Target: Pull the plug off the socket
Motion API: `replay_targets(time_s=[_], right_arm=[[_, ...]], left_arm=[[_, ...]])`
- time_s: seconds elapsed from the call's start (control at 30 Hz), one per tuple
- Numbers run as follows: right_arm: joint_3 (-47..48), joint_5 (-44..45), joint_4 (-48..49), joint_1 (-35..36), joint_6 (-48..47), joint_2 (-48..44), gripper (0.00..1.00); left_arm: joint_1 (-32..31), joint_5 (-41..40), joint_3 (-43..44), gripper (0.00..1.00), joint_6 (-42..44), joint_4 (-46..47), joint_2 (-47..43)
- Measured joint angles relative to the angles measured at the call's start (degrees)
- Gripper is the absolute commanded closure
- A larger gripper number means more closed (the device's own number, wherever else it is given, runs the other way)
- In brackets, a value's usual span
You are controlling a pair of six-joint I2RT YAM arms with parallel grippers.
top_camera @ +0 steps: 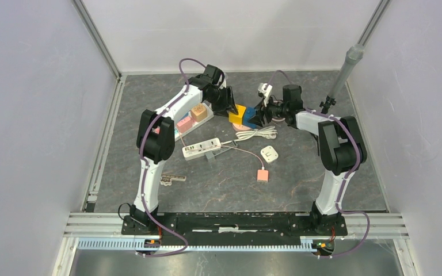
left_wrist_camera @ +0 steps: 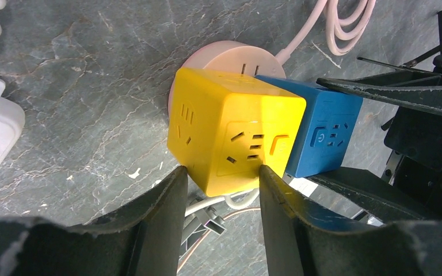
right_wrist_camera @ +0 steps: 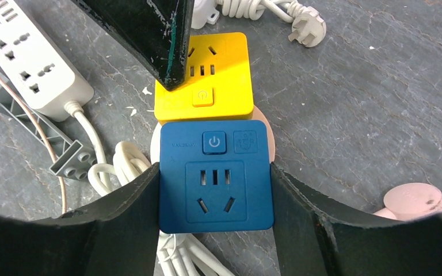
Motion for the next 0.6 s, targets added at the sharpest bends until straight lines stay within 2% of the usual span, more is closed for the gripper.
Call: replay_targets(time_s=[0.13,0.4,0.6], right_arm=[[-1.01,-1.18,2.29,-0.55,2.12,0.0,1.0],[0.46,1.79,-4.17,1.03,-5.86,-1.05,1.0],[-0.37,1.05,-1.07,0.44,-1.77,-1.05,1.0]], left_arm=[[-0.31,-0.33,0.11,0.46,0.02,0.24,0.0],[-0.57,-0.74,0.26,0.46,0.02,-0.48,0.0],[-0.57,-1.05,0.74,0.46,0.02,-0.81,0.13]])
